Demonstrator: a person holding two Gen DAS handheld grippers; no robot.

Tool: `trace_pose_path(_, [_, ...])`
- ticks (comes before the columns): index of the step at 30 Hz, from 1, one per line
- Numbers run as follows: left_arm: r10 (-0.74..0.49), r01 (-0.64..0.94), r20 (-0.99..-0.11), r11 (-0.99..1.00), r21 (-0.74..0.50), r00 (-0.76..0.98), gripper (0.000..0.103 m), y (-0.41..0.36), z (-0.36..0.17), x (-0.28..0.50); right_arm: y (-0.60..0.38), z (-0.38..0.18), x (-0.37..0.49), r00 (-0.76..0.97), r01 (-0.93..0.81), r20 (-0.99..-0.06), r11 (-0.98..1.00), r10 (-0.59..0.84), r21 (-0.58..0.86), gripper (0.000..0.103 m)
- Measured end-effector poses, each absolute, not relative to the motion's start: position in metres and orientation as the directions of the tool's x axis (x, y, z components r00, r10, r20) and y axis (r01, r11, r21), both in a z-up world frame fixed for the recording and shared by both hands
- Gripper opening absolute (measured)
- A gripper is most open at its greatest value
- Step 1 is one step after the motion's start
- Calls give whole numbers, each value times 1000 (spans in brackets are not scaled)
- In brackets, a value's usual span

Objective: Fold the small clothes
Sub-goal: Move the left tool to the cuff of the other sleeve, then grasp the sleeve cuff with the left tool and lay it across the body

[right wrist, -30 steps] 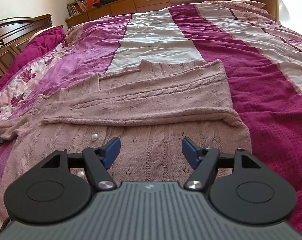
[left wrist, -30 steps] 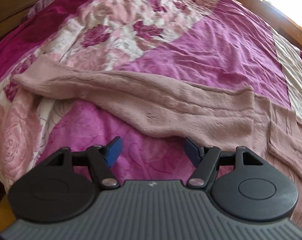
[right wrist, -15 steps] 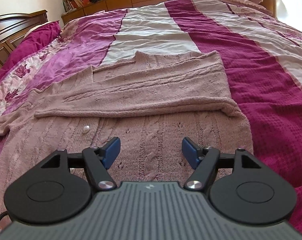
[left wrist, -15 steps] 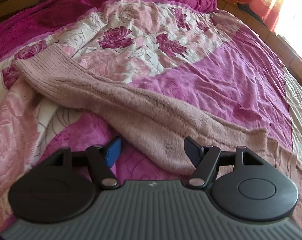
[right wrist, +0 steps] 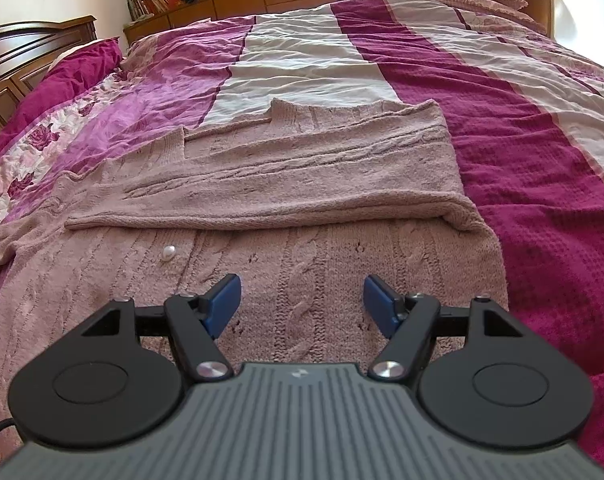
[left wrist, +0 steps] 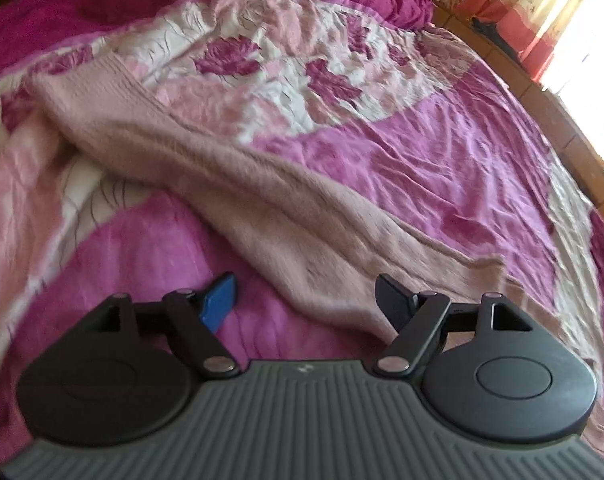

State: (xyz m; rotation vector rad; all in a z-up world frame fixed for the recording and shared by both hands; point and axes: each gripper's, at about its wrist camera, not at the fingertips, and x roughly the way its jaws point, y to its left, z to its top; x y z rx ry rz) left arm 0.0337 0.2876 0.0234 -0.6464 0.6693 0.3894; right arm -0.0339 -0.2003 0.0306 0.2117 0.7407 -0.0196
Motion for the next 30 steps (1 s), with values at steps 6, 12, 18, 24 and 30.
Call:
trace_pose_path(6, [187, -536, -643, 741, -404, 743, 78, 290, 14, 48, -198, 29, -33, 737, 86, -674, 983, 48, 164, 75])
trace_pose_path(12, [213, -550, -621, 722, -420, 754, 77, 304, 16, 66, -201, 30, -34, 738, 98, -673, 980, 44, 172, 75])
trace_pose_path(18, [227, -520, -616, 779, -349, 754, 35, 305, 30, 75, -202, 30, -35, 741, 89, -669, 980, 53, 176, 75])
trace_pose_path(24, [221, -466, -528, 794, -391, 820, 17, 310, 53, 61, -203, 30, -37, 747, 80, -662, 979, 65, 186, 74])
trace_pose_path(30, [193, -380, -437, 836, -396, 879, 16, 293, 89, 50, -206, 31, -39, 752, 84, -656, 975, 72, 203, 74])
